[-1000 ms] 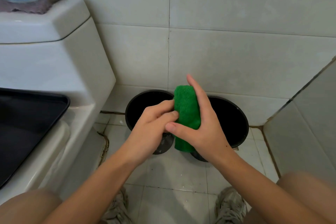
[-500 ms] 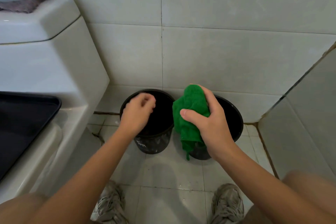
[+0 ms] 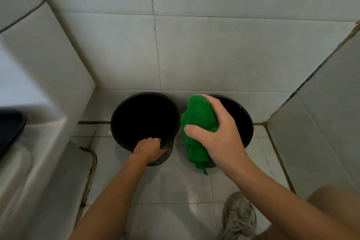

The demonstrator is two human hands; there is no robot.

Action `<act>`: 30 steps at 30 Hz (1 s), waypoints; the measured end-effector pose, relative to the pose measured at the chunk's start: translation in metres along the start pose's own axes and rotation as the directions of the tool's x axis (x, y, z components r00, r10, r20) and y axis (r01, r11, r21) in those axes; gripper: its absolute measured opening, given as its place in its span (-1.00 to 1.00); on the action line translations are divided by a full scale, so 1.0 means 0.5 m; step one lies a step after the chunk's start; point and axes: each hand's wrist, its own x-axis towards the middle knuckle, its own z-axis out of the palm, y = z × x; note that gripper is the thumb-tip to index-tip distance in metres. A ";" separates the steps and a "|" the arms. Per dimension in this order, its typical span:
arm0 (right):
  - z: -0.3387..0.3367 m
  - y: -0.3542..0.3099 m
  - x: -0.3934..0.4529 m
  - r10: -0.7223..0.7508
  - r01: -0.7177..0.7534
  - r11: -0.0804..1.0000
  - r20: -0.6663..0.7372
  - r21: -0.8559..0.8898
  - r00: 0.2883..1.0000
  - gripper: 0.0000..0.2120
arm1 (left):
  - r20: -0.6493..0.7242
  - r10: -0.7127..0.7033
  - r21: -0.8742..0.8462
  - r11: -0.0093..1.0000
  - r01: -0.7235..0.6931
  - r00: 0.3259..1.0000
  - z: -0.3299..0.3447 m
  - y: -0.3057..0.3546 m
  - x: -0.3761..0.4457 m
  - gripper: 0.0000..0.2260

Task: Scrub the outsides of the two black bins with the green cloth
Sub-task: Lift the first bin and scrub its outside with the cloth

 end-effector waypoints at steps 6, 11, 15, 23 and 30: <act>-0.010 0.001 0.001 0.009 -0.009 1.000 0.007 -0.019 1.000 -0.50 | -0.073 0.011 0.075 0.997 -0.006 0.997 -0.004 -0.004 -0.019 -0.76; -0.007 0.001 0.000 0.017 -0.017 0.999 -0.010 -0.044 1.000 -0.51 | -0.081 -0.031 -0.298 0.954 0.005 0.996 -0.091 -0.014 -0.076 -0.92; -0.003 -0.002 0.000 0.014 -0.015 1.000 -0.026 -0.023 1.000 -0.51 | -0.087 -0.049 -0.537 0.843 -0.006 0.995 -0.212 -0.005 -0.160 -0.82; -0.022 -0.036 -0.003 -0.116 0.110 0.989 -0.068 -0.095 0.991 -0.48 | -0.133 -0.077 -0.780 0.623 -0.056 0.988 -0.365 0.024 -0.396 -0.88; -0.060 -0.053 -0.010 -0.153 0.142 0.986 -0.140 -0.083 0.978 -0.52 | -0.095 -0.052 -0.982 0.168 -0.085 0.994 -0.369 0.033 -0.487 -0.81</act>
